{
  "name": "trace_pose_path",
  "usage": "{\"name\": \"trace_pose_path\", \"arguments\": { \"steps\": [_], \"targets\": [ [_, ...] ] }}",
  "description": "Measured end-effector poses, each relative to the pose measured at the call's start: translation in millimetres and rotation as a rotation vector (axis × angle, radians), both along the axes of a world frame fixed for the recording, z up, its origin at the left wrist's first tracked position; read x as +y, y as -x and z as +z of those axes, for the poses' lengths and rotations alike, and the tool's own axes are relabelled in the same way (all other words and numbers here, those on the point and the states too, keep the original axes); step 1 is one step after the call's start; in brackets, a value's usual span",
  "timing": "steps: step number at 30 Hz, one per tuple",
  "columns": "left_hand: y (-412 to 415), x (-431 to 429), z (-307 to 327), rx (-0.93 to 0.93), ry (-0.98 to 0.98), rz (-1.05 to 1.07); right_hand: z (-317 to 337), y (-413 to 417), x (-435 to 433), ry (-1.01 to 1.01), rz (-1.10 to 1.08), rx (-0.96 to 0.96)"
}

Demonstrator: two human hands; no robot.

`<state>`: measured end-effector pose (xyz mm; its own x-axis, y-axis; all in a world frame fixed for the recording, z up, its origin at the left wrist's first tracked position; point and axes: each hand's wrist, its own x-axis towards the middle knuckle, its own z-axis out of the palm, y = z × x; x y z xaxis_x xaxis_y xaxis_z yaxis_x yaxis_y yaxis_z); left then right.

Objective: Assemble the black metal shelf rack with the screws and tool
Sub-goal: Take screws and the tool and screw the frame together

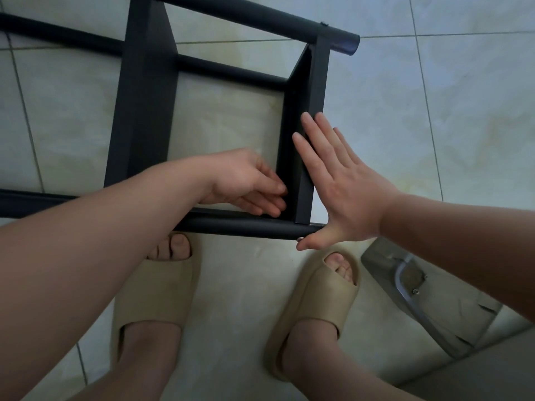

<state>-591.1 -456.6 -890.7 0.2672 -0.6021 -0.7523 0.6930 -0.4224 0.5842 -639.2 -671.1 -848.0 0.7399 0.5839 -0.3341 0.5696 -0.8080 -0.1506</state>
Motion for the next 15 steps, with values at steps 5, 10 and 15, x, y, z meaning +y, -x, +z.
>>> {"name": "trace_pose_path", "arguments": {
  "steps": [5,10,15],
  "targets": [
    [1.0,-9.1,-7.1,-0.117,-0.09,-0.057,-0.7,-0.4,-0.6,0.001,0.002,0.001],
    [-2.7,-20.1,-5.6,-0.007,-0.099,-0.219,-3.1,-0.2,-1.2,-0.013,0.003,0.006],
    [-11.2,-28.8,-1.8,0.081,-0.058,-0.358,-3.8,-0.7,-2.2,-0.022,0.0,0.01]
  ]
}}
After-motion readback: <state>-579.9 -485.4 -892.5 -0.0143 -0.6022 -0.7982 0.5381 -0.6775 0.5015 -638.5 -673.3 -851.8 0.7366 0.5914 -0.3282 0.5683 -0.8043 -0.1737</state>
